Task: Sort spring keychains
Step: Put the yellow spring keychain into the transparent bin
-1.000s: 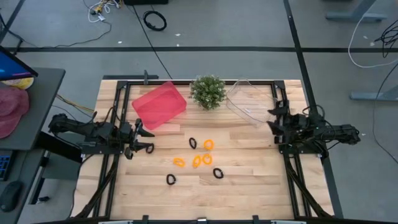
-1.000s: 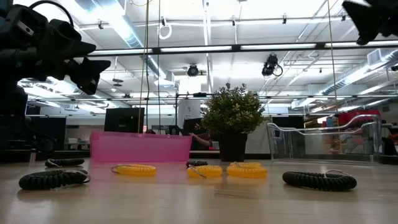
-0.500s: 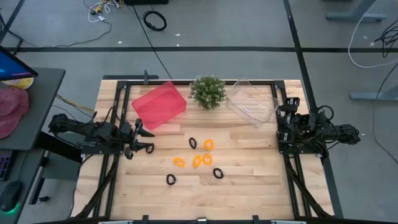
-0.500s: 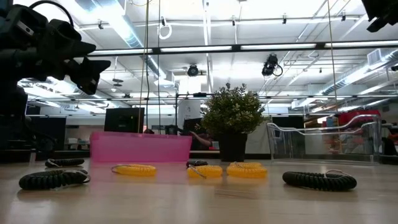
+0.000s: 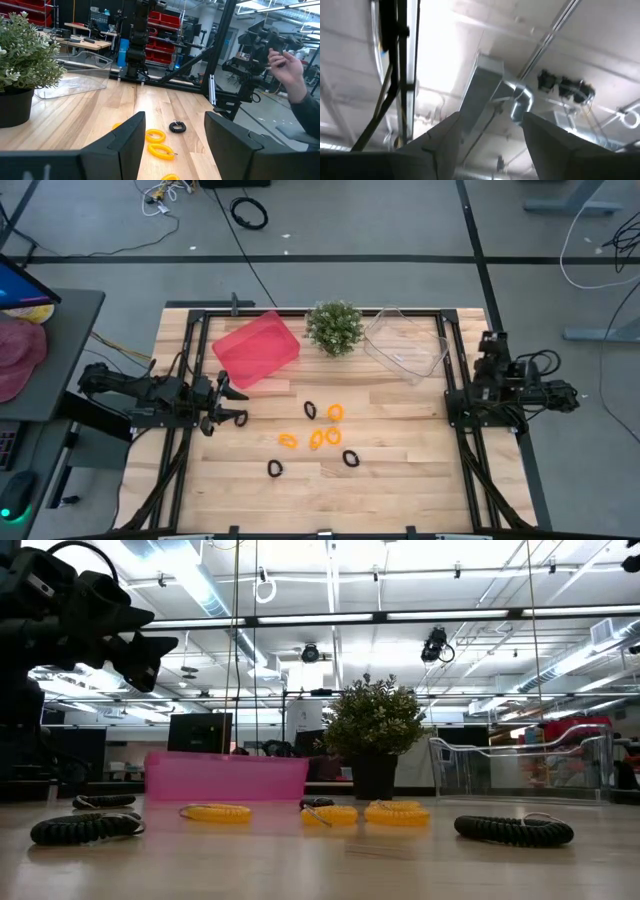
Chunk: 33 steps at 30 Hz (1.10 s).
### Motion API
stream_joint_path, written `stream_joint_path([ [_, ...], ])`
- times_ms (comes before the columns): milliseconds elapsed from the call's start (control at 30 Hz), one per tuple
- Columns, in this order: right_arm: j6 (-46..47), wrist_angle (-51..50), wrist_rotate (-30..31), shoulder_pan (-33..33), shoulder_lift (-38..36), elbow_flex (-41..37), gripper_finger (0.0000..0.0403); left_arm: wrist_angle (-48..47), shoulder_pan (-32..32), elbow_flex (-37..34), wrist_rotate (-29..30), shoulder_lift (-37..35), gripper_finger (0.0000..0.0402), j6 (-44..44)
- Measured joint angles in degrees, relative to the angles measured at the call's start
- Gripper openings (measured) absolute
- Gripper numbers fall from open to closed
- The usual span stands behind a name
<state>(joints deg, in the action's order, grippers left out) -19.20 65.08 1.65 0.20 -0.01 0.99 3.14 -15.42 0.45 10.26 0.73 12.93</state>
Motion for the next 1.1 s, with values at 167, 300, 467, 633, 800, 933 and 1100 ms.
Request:
stream_joint_path([
  [167, 0.0, 2.5, 0.0, 0.0, 0.0, 0.0, 0.0215, 0.0, 0.0, 0.0, 0.0, 0.0, 0.0209, 0.0],
  [300, 1.6, 2.7, -0.3, 0.0, 0.0, 0.0, 0.0215, 0.0, 0.0, 0.0, 0.0, 0.0, 0.0209, 0.0],
  [467, 4.2, 5.1, -1.2, 0.0, 0.0, 0.0, 0.0215, 0.0, 0.0, 0.0, 0.0, 0.0, 0.0209, 0.0],
  [633, 5.8, 7.9, -1.3, 0.0, 0.0, 0.0, 0.0215, 0.0, 0.0, 0.0, 0.0, 0.0, 0.0209, 0.0],
  [800, 3.7, -3.6, -0.4, 0.0, 2.1, 6.9, 0.0215, 0.0, 0.0, 0.0, 0.0, 0.0, 0.0209, 0.0],
  [933, 6.6, -36.4, 3.9, 0.0, 11.1, 26.8, 0.0215, 0.0, 0.0, 0.0, 0.0, 0.0, 0.0209, 0.0],
  [1100, 13.2, -70.7, 6.4, 0.0, 27.0, 49.9, 0.0215, 0.0, 0.0, 0.0, 0.0, 0.0, 0.0209, 0.0],
])
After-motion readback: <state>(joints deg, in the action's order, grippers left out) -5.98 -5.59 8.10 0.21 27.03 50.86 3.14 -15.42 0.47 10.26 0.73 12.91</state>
